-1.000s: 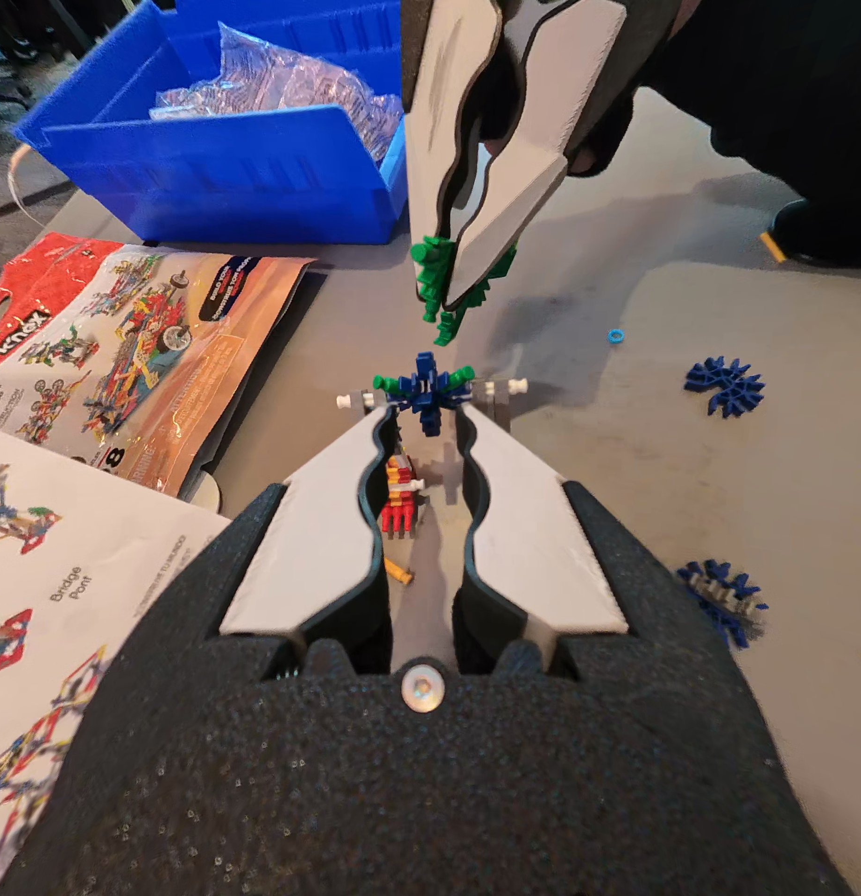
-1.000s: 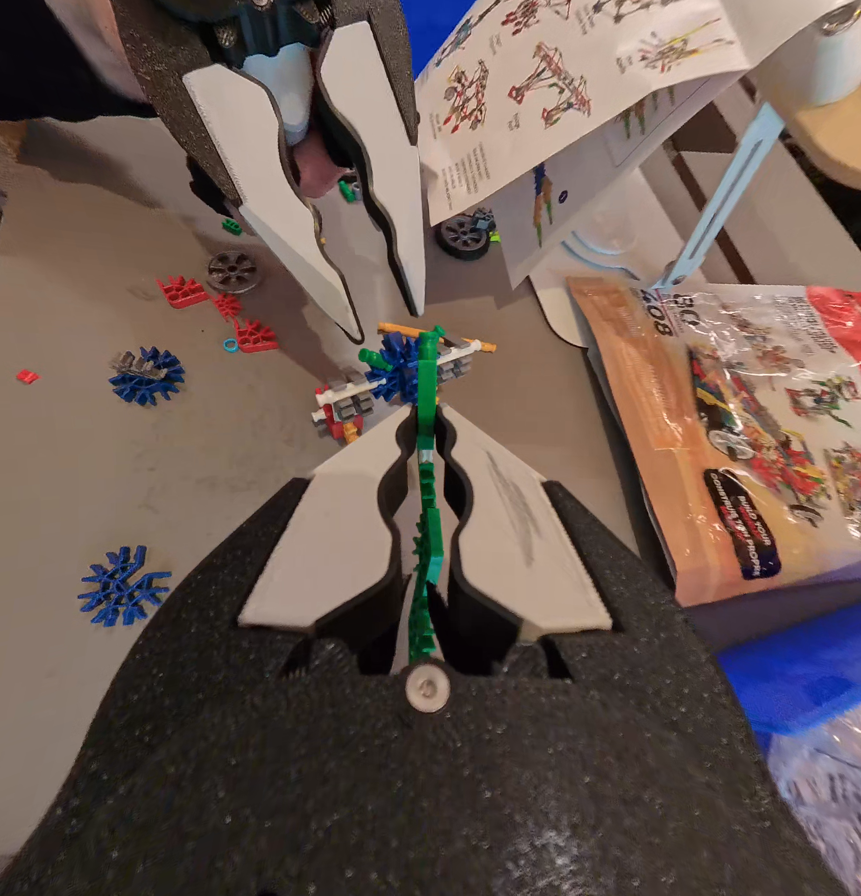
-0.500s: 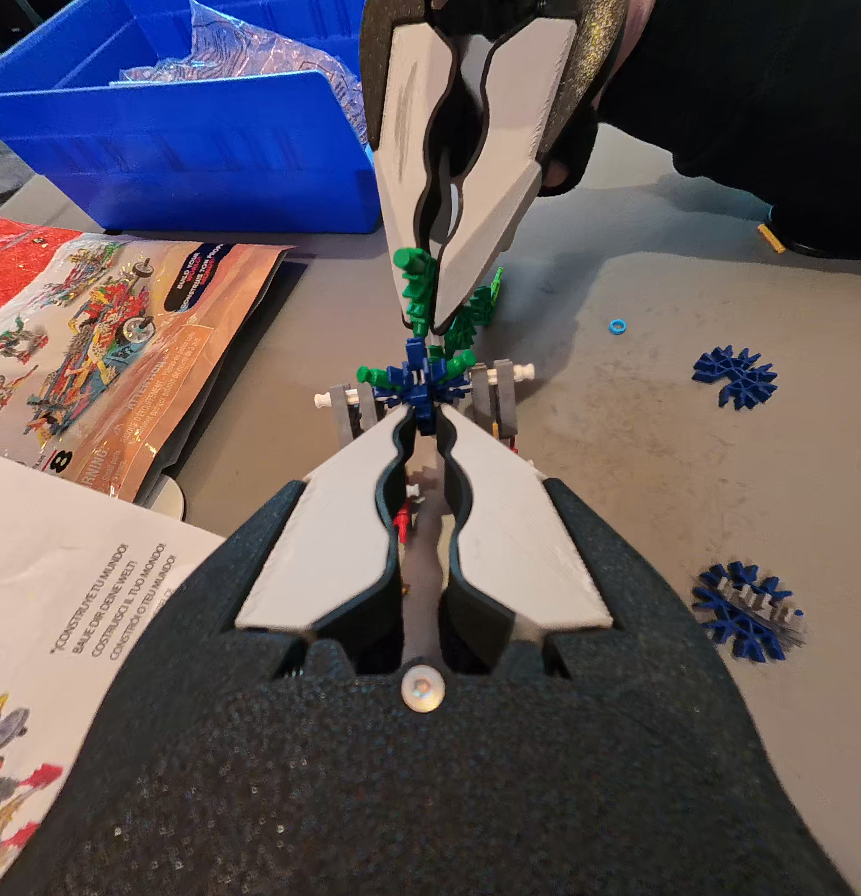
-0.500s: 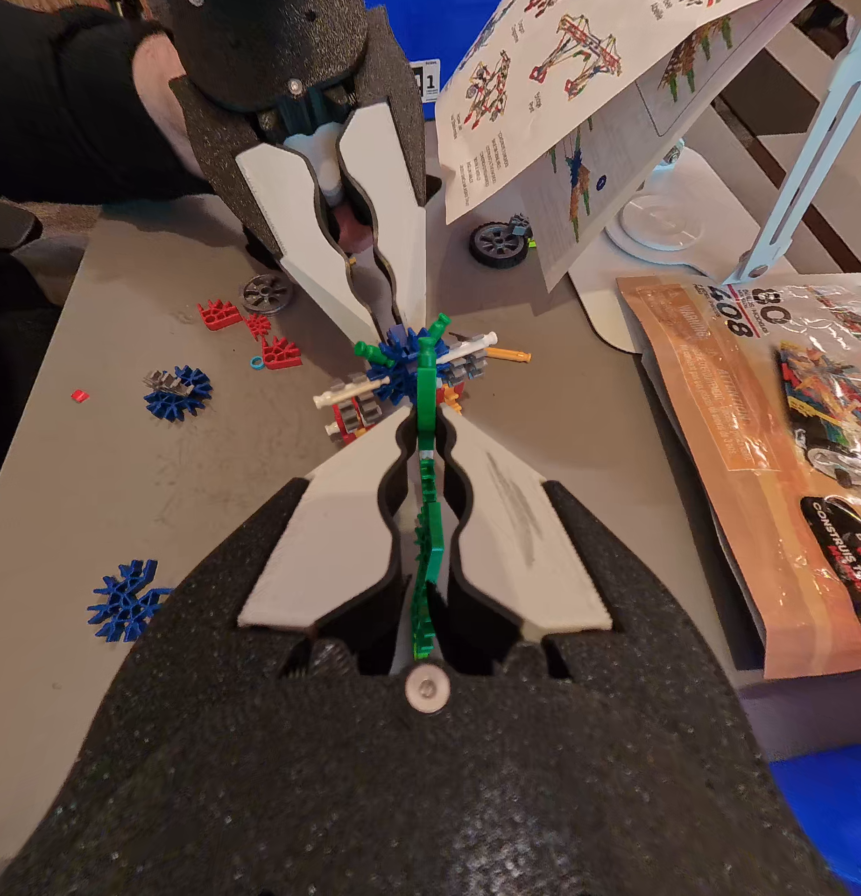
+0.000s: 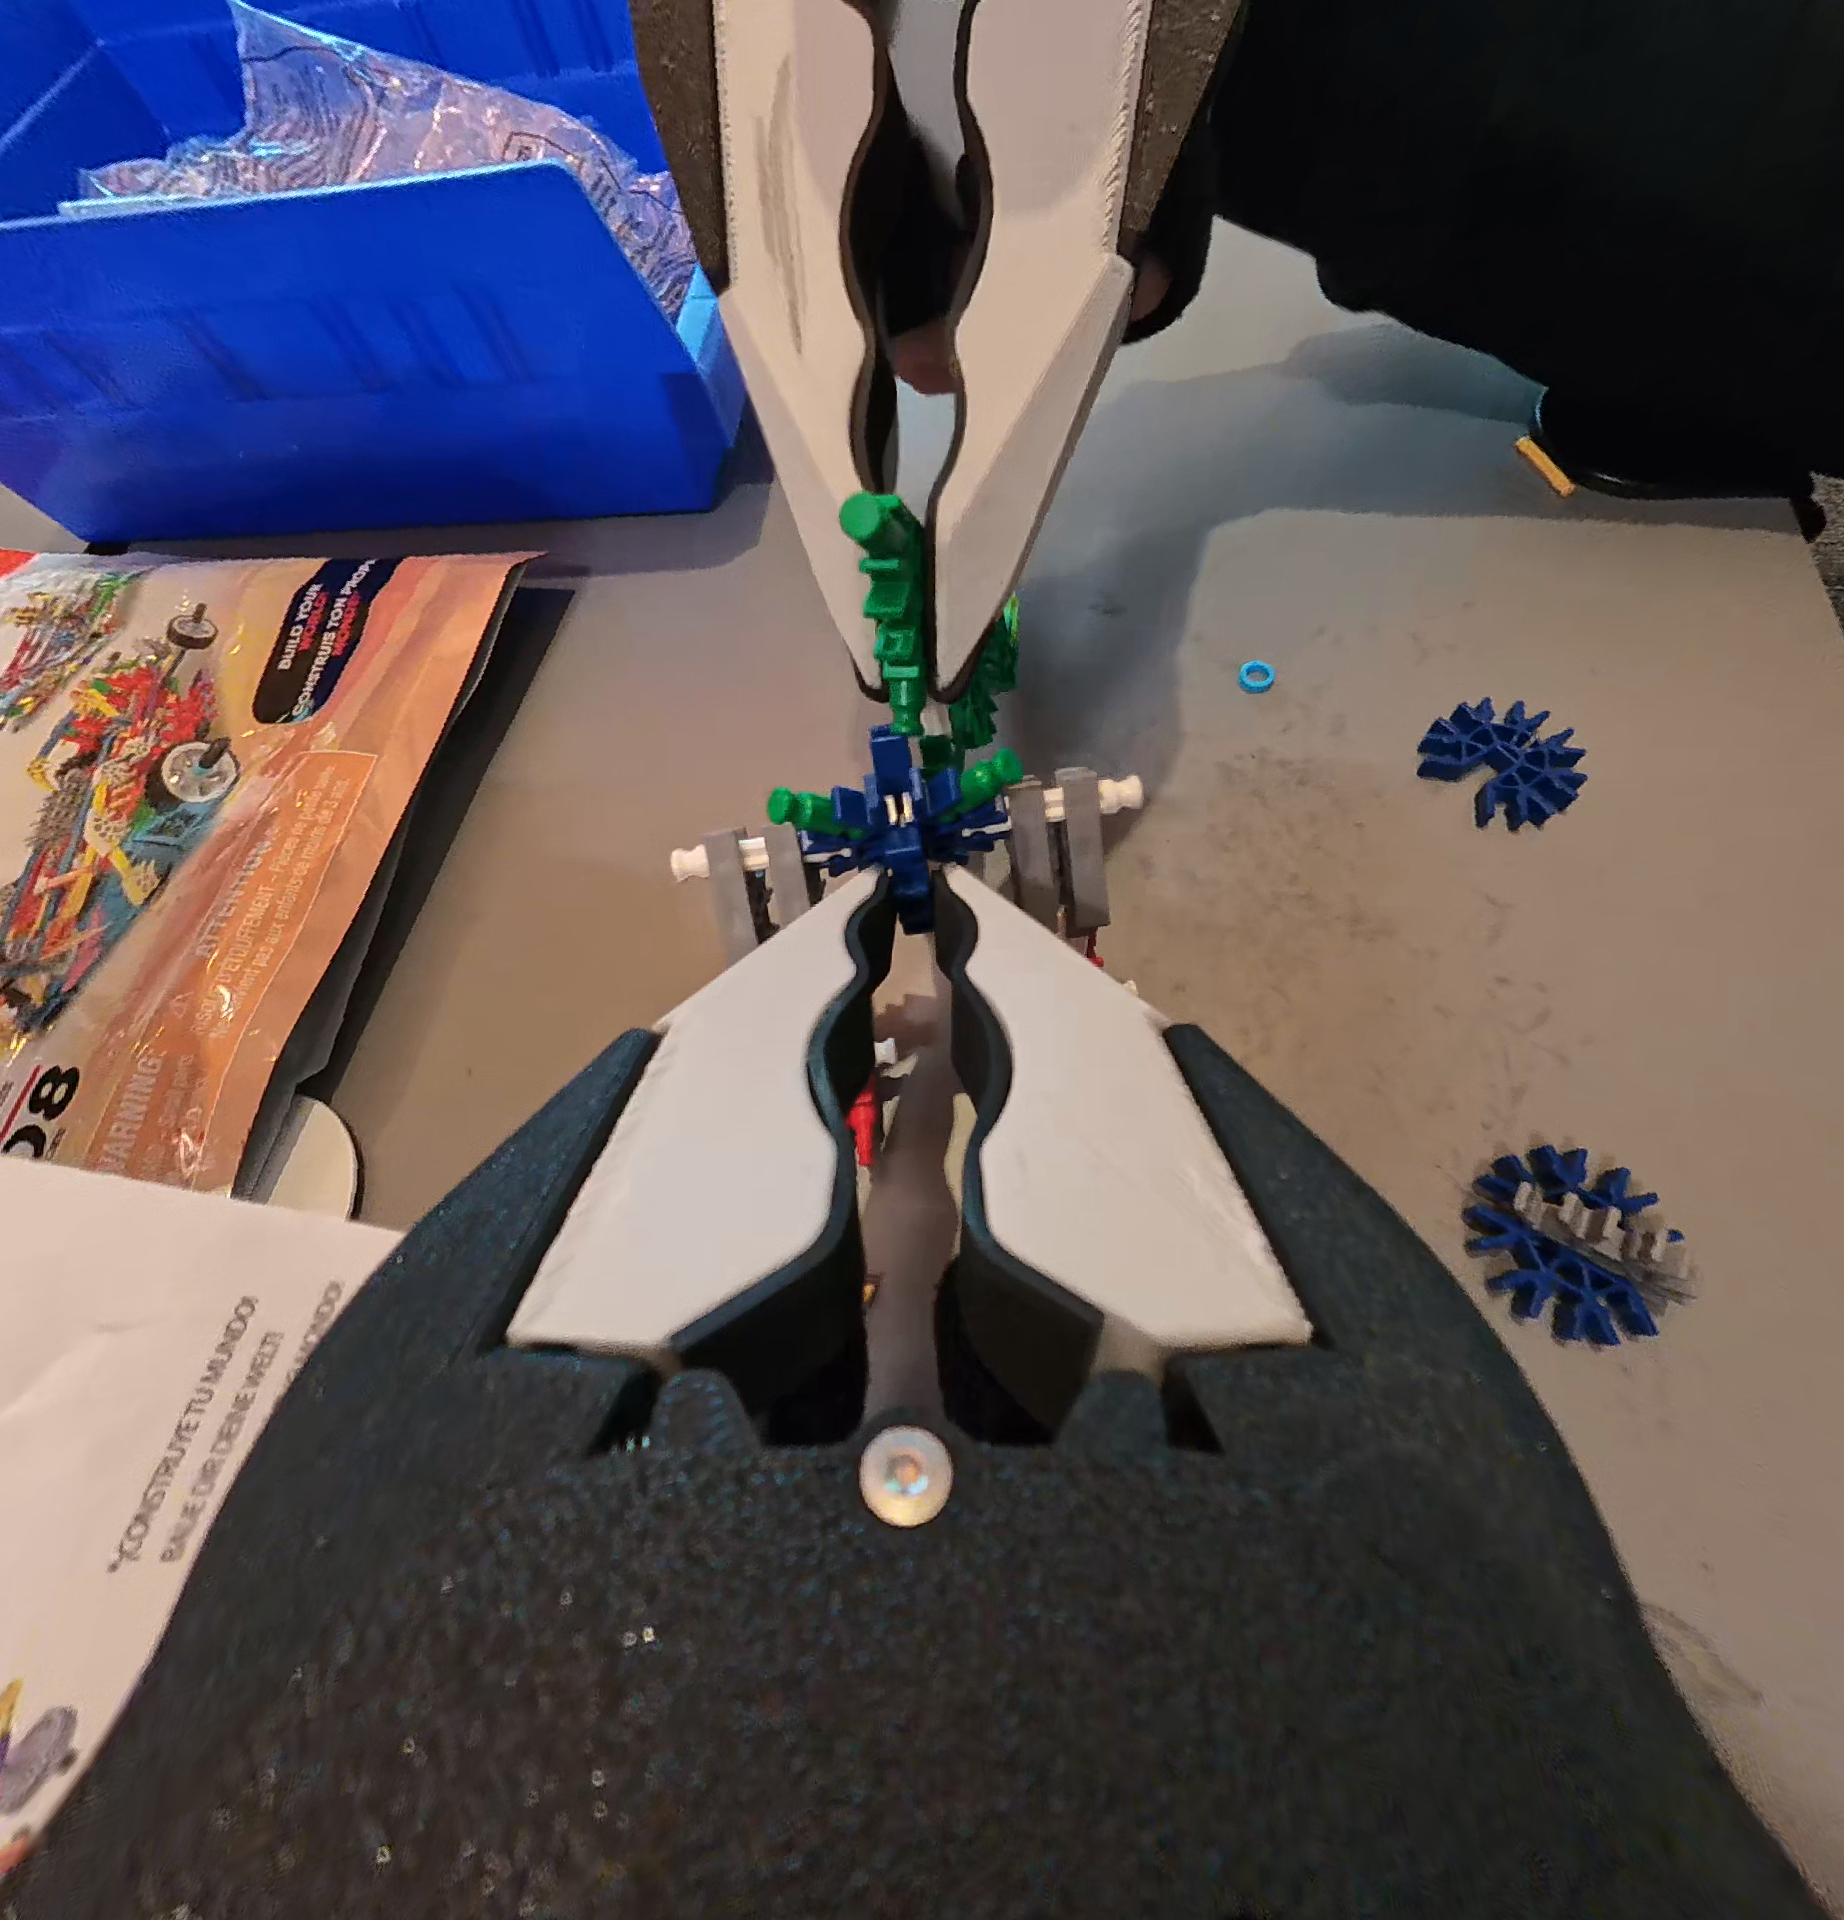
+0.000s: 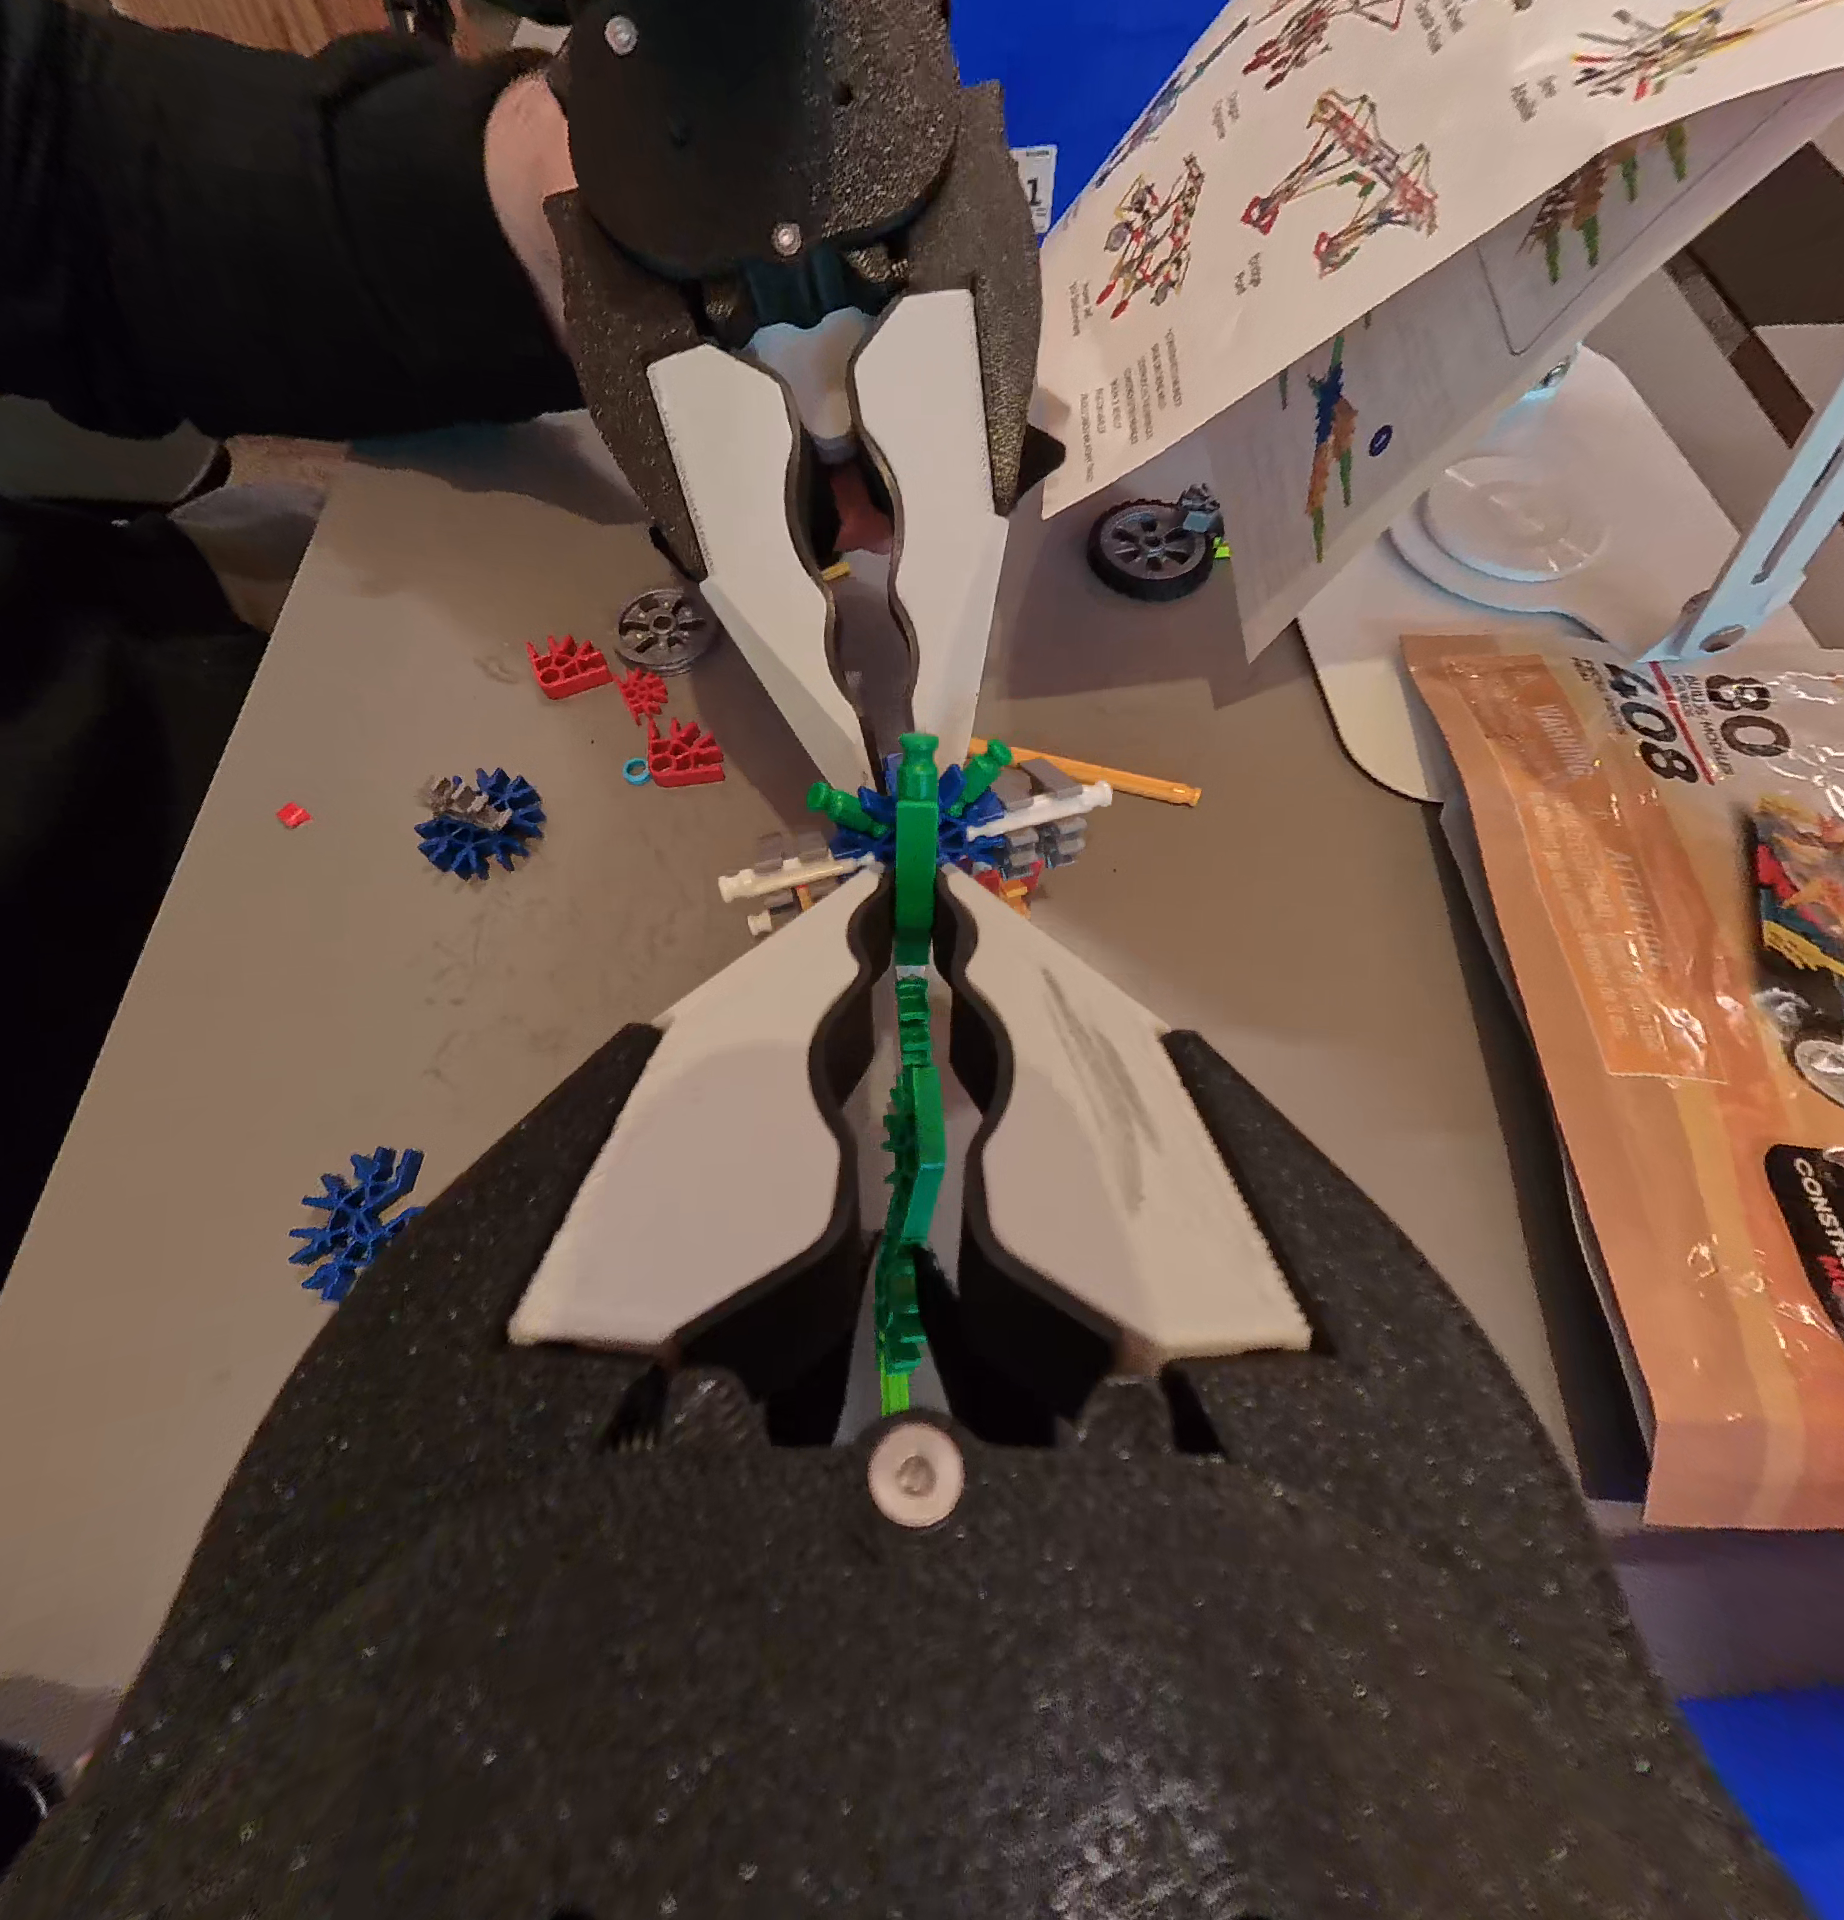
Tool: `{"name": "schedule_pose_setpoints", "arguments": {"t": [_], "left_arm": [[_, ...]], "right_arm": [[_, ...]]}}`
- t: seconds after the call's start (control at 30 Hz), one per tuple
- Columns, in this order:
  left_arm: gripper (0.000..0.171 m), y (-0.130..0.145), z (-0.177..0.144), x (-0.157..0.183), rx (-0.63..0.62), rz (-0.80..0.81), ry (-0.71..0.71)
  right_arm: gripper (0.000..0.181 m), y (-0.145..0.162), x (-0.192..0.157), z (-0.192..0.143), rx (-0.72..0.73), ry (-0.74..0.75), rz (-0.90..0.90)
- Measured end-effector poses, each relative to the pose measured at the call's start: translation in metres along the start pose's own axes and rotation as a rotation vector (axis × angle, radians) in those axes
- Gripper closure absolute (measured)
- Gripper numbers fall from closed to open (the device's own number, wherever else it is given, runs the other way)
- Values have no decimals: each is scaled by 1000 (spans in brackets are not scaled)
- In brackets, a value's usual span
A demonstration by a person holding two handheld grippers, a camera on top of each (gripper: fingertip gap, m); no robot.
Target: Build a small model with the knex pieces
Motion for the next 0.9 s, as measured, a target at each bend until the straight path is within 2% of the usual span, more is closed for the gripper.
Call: {"name": "schedule_pose_setpoints", "arguments": {"t": [0.37,0.57,0.9], "left_arm": [[166,-3,3,-1,1,46,80],[166,-4,4,-1,-3,55,83],[165,-6,4,2,-33,119,71]], "right_arm": [[176,-6,-5,-3,-72,-42,-25],[176,-6,-9,0,-140,-14,-51],[175,-8,-9,1,-153,2,-42]]}}
Point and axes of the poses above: each gripper's, where its closed fingertips meet, z out along the fingers, y out of its underside, x = y × z across the jaws, the point moved 9 cm from there along -z, back along the fingers, and after that the axes turned 8 degrees about z, right-handed, at the moved point
